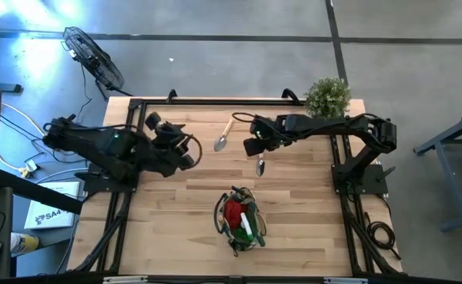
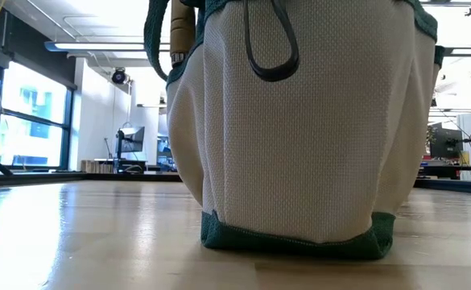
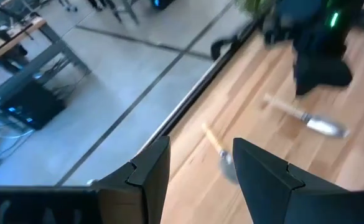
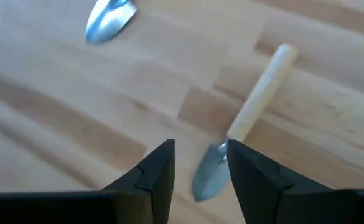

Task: Pick & Place Garden tools in Gardening bag
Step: Put the right trowel into the gardening bag

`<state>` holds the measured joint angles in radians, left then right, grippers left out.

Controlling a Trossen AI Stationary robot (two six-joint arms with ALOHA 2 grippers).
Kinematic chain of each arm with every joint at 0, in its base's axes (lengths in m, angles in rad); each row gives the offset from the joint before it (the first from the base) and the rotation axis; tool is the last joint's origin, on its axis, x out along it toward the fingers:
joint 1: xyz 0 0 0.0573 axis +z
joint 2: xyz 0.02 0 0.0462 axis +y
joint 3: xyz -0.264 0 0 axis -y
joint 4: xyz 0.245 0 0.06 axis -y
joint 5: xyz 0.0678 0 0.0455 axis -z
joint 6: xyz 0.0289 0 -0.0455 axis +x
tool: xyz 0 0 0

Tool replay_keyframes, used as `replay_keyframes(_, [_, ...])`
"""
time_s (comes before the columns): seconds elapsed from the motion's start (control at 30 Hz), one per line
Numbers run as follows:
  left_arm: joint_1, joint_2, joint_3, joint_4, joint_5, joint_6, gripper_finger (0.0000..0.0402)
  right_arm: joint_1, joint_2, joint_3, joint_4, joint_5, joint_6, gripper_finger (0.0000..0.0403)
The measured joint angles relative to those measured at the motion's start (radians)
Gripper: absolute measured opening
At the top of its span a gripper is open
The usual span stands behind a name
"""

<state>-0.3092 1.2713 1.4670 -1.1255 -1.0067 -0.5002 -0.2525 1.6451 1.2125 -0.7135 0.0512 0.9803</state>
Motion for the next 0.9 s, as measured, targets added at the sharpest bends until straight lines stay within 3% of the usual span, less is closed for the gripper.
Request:
replay_keyframes(0.3, [0.034,0.004,-0.127,-0.058,0.089,0.100,0.0168,-0.005,0.009,0.000,-0.010,0.200,0.198,0.0137])
replay_keyframes(0.9, [0.034,0.001,-0.132,-0.165,0.101,0.107,0.0168,-0.029,0.202,0.000,-0.010,0.148,0.331,0.0137])
